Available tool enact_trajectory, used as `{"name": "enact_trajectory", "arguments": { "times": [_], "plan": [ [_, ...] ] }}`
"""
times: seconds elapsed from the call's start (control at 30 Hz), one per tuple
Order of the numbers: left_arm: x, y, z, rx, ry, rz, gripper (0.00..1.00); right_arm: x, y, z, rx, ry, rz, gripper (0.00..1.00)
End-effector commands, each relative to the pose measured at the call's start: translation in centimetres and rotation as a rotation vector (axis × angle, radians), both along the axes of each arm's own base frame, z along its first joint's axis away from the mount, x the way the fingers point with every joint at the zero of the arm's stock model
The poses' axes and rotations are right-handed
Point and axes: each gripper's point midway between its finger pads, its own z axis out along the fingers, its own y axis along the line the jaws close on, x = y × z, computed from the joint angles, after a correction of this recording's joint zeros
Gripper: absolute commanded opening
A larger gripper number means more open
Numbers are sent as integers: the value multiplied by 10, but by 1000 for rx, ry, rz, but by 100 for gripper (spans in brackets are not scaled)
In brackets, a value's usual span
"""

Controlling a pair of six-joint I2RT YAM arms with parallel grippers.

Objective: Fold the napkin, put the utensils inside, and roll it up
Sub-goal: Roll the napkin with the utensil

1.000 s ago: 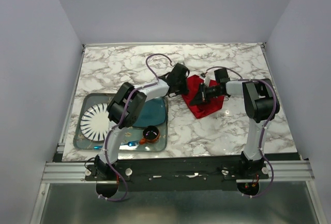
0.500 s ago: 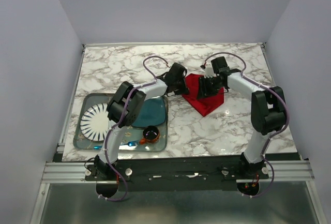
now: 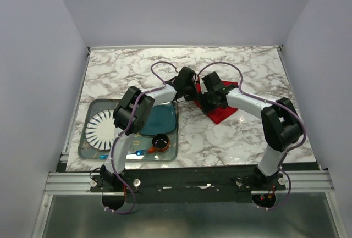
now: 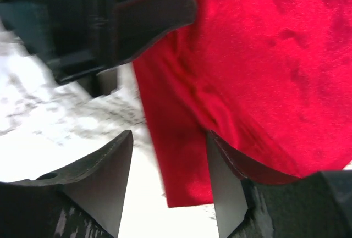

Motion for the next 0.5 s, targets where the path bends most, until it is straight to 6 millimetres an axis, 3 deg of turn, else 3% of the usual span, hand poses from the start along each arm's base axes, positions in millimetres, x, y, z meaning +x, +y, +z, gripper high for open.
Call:
{"name": "enact_trajectory", "arguments": {
  "times": [0.0,0.27,0.47],
  "plan": [
    [-37,25,-61,110,187,-17,0,14,-7,-17,-123,-39,3,66],
    [-36,24,-60,97,186,-18,0,12,8,-18,-98,-18,30,67],
    [-36,25,-60,90,191,-22,0,-8,8,-41,-96,114,16,67]
  ]
}}
